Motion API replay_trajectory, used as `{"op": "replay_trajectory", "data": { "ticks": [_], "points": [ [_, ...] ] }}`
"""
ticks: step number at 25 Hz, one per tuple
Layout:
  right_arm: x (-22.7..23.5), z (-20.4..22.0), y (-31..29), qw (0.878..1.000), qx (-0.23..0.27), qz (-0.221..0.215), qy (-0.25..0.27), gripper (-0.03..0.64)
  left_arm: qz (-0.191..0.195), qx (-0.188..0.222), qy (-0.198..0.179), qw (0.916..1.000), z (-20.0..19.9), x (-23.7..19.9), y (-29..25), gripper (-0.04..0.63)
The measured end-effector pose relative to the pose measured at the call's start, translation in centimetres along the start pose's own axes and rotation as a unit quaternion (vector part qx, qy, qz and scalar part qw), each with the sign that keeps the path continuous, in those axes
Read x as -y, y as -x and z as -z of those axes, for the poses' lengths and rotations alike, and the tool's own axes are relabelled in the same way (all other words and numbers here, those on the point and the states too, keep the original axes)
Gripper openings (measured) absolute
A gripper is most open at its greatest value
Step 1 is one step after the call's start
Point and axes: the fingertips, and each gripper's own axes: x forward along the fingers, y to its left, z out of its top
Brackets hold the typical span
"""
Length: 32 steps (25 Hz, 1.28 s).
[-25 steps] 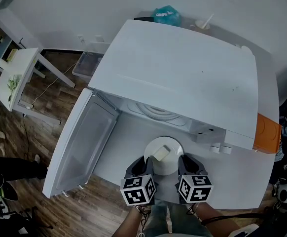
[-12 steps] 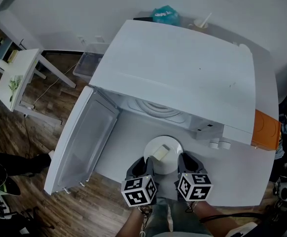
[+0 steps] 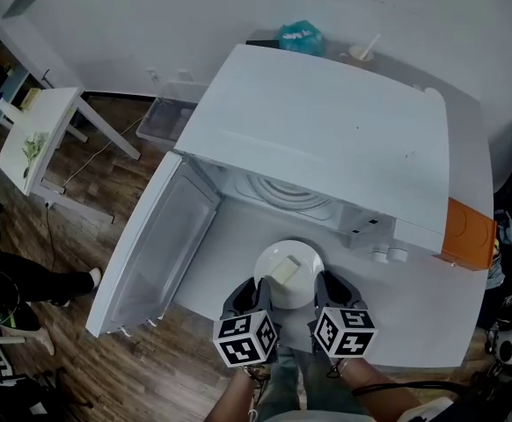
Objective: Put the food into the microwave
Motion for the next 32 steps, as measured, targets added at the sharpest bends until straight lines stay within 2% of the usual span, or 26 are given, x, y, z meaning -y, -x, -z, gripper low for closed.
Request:
{"op": "replay_trajectory", "data": {
  "ticks": [14, 32],
  "points": [
    [-2.9, -3.6, 1.4, 0.999, 0.039, -0.013, -0.008, 0.049, 0.012, 0.033, 0.005, 0.9994, -4.0, -0.3, 2.2, 0.080],
    [-3.8, -7.2, -0.5, 0.997, 0.072, -0.008, -0.016, 0.049, 0.027, 0.050, -0.015, 0.9983, -8.3, -0.6, 0.2, 0.080]
  ]
}}
